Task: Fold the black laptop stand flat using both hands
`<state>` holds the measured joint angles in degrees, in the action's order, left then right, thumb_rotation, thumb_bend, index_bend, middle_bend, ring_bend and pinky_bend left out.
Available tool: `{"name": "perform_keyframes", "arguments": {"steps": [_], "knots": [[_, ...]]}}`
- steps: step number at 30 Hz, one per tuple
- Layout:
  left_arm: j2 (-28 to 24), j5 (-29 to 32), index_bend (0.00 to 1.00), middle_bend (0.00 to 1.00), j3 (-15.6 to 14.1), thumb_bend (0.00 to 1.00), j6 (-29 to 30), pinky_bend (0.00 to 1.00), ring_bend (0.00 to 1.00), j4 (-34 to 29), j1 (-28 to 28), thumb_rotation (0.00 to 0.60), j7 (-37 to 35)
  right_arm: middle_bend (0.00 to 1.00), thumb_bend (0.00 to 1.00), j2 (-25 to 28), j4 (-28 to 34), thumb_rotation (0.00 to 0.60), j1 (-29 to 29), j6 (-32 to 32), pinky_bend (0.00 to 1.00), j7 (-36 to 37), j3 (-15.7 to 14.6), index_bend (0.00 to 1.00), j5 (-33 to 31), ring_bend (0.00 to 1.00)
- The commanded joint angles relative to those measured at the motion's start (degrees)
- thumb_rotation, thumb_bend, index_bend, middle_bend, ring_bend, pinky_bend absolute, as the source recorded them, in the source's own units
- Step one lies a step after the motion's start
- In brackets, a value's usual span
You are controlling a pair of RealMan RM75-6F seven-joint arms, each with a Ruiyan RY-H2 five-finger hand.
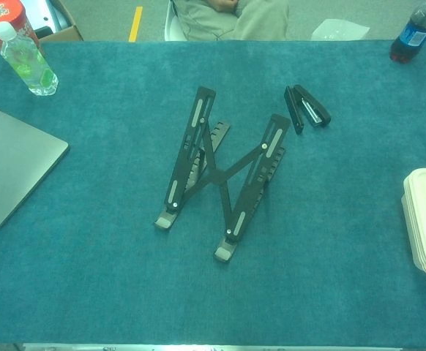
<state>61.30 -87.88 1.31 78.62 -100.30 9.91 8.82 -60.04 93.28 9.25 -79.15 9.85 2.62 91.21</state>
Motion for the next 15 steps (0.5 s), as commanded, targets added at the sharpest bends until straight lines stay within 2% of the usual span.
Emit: {"name": "perform_keyframes", "arguments": {"steps": [1,9,12,15], "knots": [[0.15,0.12,0.33,0.35,0.07,0.33,-0.10,0.26,0.26,-0.20,0.15,0.600,0.21,0.12,0.16,1.35,1.49,0.600,4.39,4.05,0.07,10.76,-0.28,0.02,3.76,0.04],[-0.35,-0.29,0.33,0.35,-0.30,0.33,-0.37,0.26,0.26,-1.32,0.50,0.600,1.39,0.12,0.15,0.31,2.13,0.600,13.84,10.20,0.07,37.04,-2.30,0.02,11.46,0.04],[-0.87,-0.60,0.33,0.35,-0.42,0.33,-0.33,0.26,0.26,-1.45,0.58,0.600,1.18,0.12,0.15,-0.57,2.74,0.600,16.62,11.52,0.07,45.92,-2.97,0.02,12.42,0.04],[-1.43,-0.75,0.33,0.35,-0.64,0.33,-0.89,0.26,0.26,-1.15,0.87,0.600,0.75,0.10,0.15,-1.22,4.48,0.600,19.95,13.44,0.07,57.99,-3.98,0.01,12.63,0.04]]}}
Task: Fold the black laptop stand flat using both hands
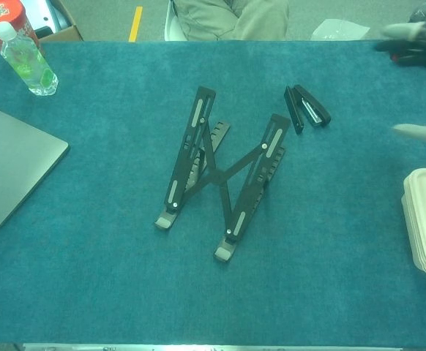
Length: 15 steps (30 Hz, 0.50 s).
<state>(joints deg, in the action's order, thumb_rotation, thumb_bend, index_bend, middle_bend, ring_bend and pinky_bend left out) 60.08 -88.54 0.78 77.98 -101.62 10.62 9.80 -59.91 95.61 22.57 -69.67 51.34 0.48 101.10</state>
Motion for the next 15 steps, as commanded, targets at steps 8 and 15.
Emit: {"name": "perform_keyframes", "arguments": {"steps": [8,15], "knots": [[-0.09,-0.19,0.33,0.35,-0.49,0.33,-1.60,0.26,0.26,2.03,0.90,0.600,-2.60,0.07,0.15,-4.79,2.61,0.600,12.48,8.79,0.07,33.00,-4.04,0.00,1.43,0.01],[0.41,-0.55,0.33,0.35,-0.88,0.33,-2.80,0.26,0.26,4.41,1.66,0.600,-5.29,0.07,0.15,-10.91,-0.86,0.600,13.52,11.41,0.07,31.99,-3.80,0.00,-3.54,0.00]]}}
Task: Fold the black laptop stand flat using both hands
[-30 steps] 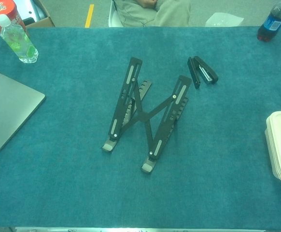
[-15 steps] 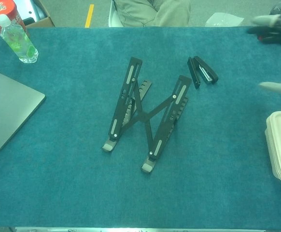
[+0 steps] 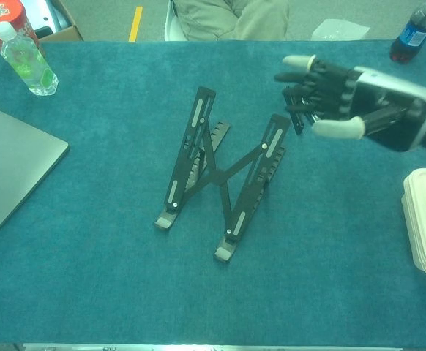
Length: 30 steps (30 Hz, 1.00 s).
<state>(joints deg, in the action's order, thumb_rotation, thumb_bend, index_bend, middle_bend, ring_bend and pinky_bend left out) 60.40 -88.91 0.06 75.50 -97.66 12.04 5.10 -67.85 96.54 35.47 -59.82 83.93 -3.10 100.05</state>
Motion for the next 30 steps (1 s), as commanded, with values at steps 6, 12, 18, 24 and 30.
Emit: {"name": "perform_keyframes", "arguments": {"steps": [6,12,18,24,30], "knots": [[0.11,-0.39,0.33,0.35,-0.31,0.33,-0.57,0.26,0.26,1.52,0.58,0.600,-1.78,0.07,0.15,-6.62,-4.24,0.600,1.37,2.67,0.07,-0.11,-0.03,0.00,-4.56,0.00],[0.31,-0.45,0.33,0.35,-0.38,0.33,-0.60,0.26,0.26,2.27,0.78,0.600,-2.51,0.07,0.15,-8.01,-4.72,0.600,2.25,2.13,0.07,2.14,-0.66,0.00,-3.39,0.00],[0.43,0.02,0.33,0.35,-0.37,0.33,-1.59,0.26,0.26,3.05,1.35,0.600,-5.85,0.07,0.16,-8.22,-3.39,0.600,3.18,-0.01,0.07,5.35,-2.08,0.00,-0.53,0.00],[-0.14,-0.07,0.33,0.35,-0.77,0.33,-5.35,0.26,0.26,3.25,3.32,0.600,-14.92,0.07,0.16,-7.39,-1.58,0.600,4.03,-1.85,0.07,7.01,-3.44,0.00,1.57,0.00],[-0.55,-1.39,0.31,0.35,-1.72,0.33,-10.93,0.27,0.26,3.00,6.65,0.600,-30.09,0.07,0.16,-6.76,0.46,0.600,4.48,-3.93,0.07,7.11,-4.96,0.00,3.53,0.00]]}}
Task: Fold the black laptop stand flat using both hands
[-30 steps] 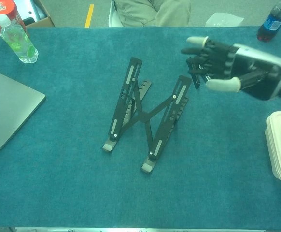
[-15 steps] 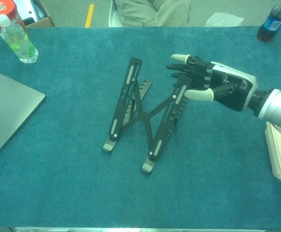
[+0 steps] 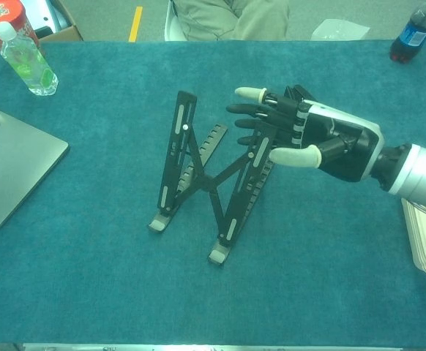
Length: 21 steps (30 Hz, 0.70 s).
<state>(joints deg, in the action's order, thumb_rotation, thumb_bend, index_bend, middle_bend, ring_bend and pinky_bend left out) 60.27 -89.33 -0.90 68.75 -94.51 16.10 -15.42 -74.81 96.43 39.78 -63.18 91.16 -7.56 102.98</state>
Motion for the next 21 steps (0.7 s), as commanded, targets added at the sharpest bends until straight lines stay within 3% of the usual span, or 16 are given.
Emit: {"name": "perform_keyframes", "arguments": {"steps": [1,7,13,21], "knots": [[-0.51,-1.34,0.30,0.35,-0.99,0.33,-5.45,0.27,0.26,-0.11,3.43,0.600,-13.35,0.07,0.16,0.37,1.02,0.600,0.34,-0.95,0.07,-0.12,-0.70,0.00,0.97,0.00],[-0.48,-4.52,0.29,0.33,-2.02,0.33,-9.92,0.27,0.26,1.11,7.73,0.600,-29.01,0.07,0.16,1.17,3.71,0.600,1.77,-1.85,0.07,-0.16,-1.68,0.00,2.75,0.00],[0.12,-8.41,0.28,0.31,-2.93,0.33,-12.82,0.27,0.27,2.57,12.49,0.600,-39.63,0.07,0.16,1.55,6.09,0.600,3.49,-1.79,0.07,-0.18,-2.13,0.00,3.66,0.00],[3.34,-15.69,0.27,0.30,-6.26,0.33,-15.49,0.27,0.26,5.72,21.45,0.600,-60.41,0.07,0.16,1.89,8.60,0.600,5.05,-2.20,0.07,-1.04,-3.09,0.00,4.34,0.00]]}}
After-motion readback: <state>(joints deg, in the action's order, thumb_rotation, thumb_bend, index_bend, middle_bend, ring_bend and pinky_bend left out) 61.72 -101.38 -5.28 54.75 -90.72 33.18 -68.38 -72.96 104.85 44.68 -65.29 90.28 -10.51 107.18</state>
